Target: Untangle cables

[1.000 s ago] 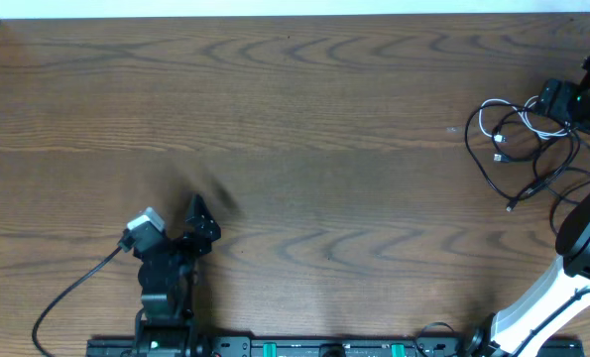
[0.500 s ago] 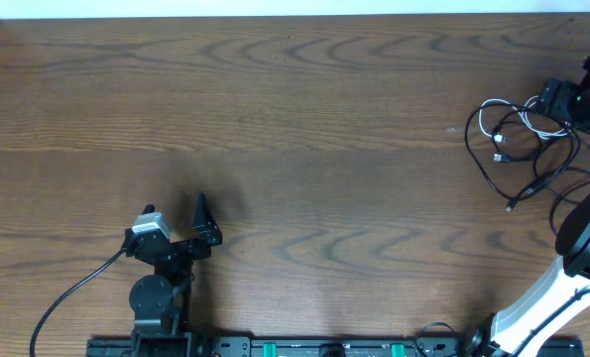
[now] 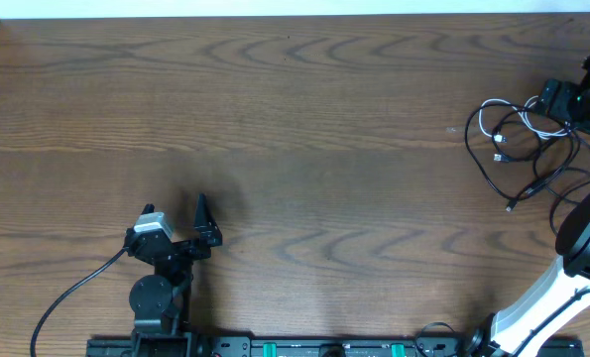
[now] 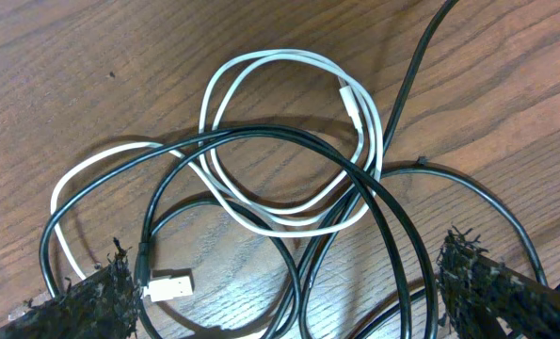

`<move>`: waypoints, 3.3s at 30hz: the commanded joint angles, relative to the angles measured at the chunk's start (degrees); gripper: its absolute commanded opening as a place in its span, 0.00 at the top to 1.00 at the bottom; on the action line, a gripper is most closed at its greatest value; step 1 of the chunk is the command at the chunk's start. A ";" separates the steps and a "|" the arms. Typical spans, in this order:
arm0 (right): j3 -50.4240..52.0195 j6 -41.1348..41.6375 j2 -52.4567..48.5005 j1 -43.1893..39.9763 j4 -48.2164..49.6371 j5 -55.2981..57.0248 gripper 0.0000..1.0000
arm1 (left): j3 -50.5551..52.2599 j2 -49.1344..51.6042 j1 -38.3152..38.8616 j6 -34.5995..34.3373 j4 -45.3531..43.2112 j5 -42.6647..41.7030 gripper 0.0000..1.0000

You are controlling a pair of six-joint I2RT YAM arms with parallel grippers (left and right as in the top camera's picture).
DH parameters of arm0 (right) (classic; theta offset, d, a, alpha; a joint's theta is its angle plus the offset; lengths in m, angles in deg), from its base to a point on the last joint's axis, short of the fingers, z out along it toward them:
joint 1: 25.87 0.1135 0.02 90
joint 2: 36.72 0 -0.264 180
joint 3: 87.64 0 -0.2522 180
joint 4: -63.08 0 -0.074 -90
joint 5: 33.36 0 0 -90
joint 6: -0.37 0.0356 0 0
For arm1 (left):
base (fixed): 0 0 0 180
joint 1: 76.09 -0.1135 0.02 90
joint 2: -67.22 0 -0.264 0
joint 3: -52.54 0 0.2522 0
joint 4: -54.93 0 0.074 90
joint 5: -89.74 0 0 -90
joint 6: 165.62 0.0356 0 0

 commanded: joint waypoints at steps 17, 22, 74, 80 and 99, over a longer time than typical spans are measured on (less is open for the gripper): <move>-0.37 0.52 0.39 0.02 -0.09 -0.09 0.01 | 1.07 -0.39 -0.26 0.79 2.49 -0.37 0.00; -0.37 0.52 0.39 0.02 -0.09 -0.09 0.01 | 1.07 -0.39 -0.26 0.79 2.49 -0.37 0.01; 33.53 -6.34 76.63 31.15 15.21 5.33 0.01 | 1.07 -0.39 -0.26 0.79 2.49 -0.37 0.01; 48.70 -10.25 88.19 31.15 32.28 5.14 0.01 | 1.07 -0.39 -0.26 0.79 2.51 -0.35 0.01; 96.83 -12.76 117.46 30.05 76.39 -0.46 0.01 | 1.07 -0.39 -0.26 0.79 2.51 -0.37 0.00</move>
